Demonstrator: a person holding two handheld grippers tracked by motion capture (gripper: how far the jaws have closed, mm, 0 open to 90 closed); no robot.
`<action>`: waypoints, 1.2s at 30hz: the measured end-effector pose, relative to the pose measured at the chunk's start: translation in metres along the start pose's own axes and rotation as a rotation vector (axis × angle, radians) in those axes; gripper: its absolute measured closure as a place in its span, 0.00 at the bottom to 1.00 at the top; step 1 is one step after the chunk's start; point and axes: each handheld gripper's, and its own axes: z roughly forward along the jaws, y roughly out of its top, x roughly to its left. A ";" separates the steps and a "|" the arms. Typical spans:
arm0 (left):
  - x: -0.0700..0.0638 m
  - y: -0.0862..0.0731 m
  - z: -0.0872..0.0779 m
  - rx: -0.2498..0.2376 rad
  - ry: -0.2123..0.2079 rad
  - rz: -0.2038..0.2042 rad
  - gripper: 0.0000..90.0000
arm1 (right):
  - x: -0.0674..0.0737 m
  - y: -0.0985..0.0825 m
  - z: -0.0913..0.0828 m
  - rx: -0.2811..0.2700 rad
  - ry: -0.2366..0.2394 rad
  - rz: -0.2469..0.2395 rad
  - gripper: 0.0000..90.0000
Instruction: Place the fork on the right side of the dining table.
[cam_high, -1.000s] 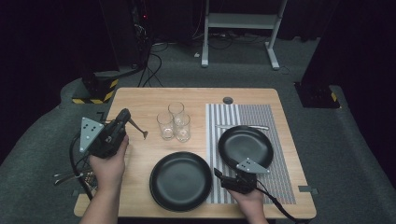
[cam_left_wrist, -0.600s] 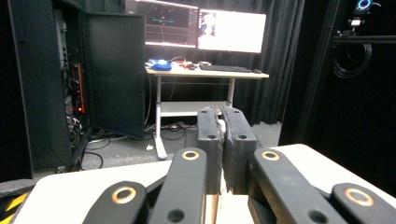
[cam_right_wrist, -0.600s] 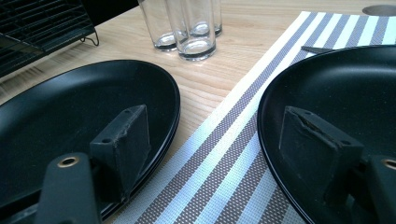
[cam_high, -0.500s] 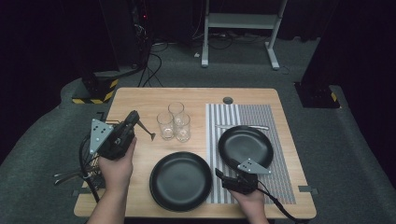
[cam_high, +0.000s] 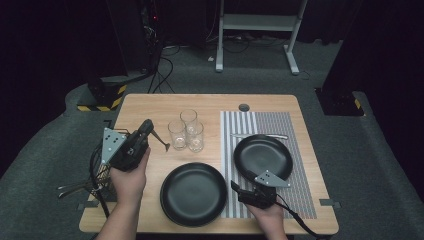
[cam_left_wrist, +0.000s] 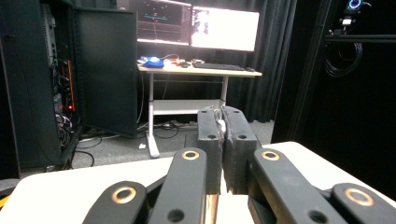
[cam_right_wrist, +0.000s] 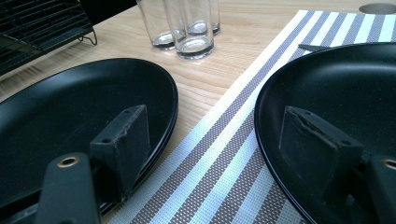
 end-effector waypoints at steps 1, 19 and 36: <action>0.000 0.000 0.000 0.001 -0.001 0.001 0.96 | 0.000 0.000 0.000 0.000 0.001 -0.002 0.27; -0.033 -0.013 0.007 0.021 -0.085 0.001 0.96 | 0.003 0.004 -0.005 -0.018 0.000 -0.018 0.27; -0.065 -0.028 0.015 0.050 -0.168 -0.011 0.96 | 0.009 0.007 -0.007 -0.031 0.022 -0.035 0.36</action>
